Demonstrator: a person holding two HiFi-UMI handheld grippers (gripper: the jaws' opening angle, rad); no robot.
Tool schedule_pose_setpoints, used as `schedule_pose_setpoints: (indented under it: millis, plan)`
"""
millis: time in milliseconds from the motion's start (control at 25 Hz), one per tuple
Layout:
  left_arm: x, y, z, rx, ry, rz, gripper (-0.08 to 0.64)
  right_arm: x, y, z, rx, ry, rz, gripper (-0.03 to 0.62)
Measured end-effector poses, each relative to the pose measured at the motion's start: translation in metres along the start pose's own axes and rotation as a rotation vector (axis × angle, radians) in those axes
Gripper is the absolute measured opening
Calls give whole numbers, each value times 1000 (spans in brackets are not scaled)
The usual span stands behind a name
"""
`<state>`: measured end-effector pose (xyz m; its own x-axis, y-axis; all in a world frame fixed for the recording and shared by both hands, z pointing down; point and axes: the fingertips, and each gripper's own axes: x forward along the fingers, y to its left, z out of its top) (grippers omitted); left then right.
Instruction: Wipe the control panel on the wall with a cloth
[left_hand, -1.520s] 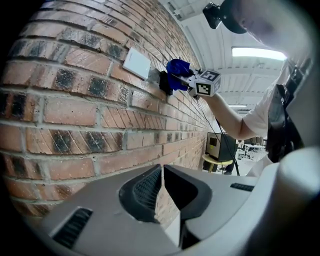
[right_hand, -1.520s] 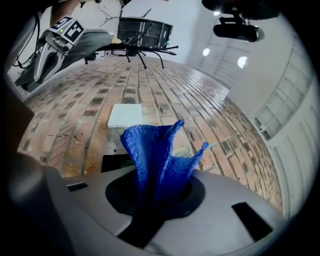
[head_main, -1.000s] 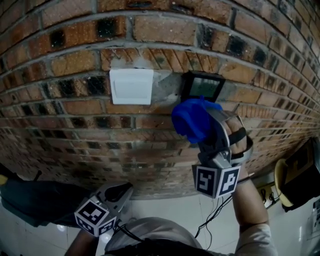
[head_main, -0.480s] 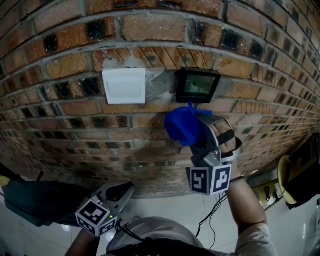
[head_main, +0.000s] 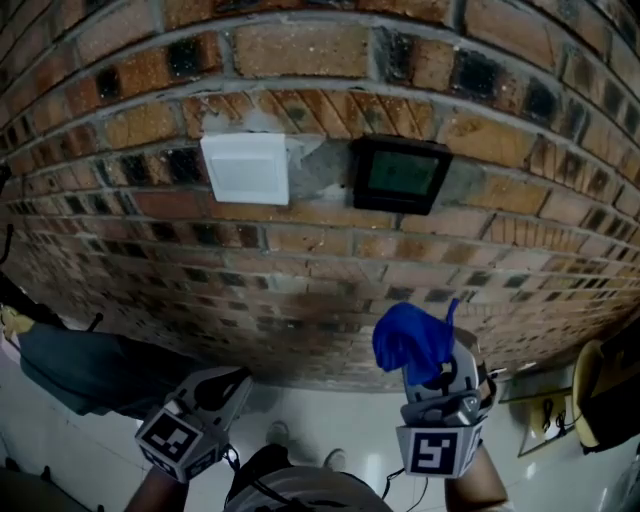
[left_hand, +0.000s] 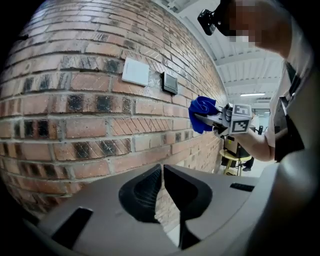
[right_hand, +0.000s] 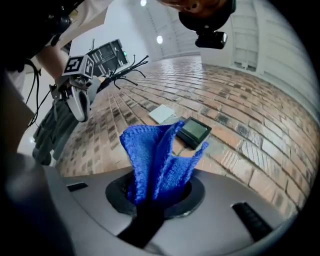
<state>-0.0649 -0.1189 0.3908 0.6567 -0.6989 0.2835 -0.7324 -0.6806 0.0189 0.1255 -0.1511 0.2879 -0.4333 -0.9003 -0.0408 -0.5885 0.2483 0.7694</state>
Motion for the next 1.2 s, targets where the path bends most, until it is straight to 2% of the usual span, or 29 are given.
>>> schedule_pose_setpoints:
  millis: [120, 200, 280, 400, 560, 600, 760, 1000, 1200]
  plan:
    - [-15, -16, -3, 26, 18, 84, 5, -30, 25, -18, 139, -4, 77, 87]
    - [-26, -25, -9, 7, 31, 128, 5, -48, 42, -27, 233, -15, 124, 87]
    - [-35, -33, -14, -23, 36, 143, 5, -67, 56, -35, 321, -15, 169, 87]
    - [-47, -48, -12, -10, 24, 135, 5, -101, 68, -44, 416, 18, 192, 87]
    - [-78, -73, -11, 6, -7, 100, 5, -149, 78, -32, 373, 59, 149, 87]
    - [-87, -78, -12, 12, -19, 82, 5, -161, 80, -24, 391, 62, 127, 87]
    - [-129, -96, -26, 61, -60, 17, 5, -210, 90, 6, 587, 119, 2, 87]
    - [-217, -111, -73, 70, -11, -31, 5, -281, 136, 74, 707, 110, -60, 87]
    - [-266, -120, -90, 55, -19, -74, 5, -333, 159, 105, 782, 144, -105, 87]
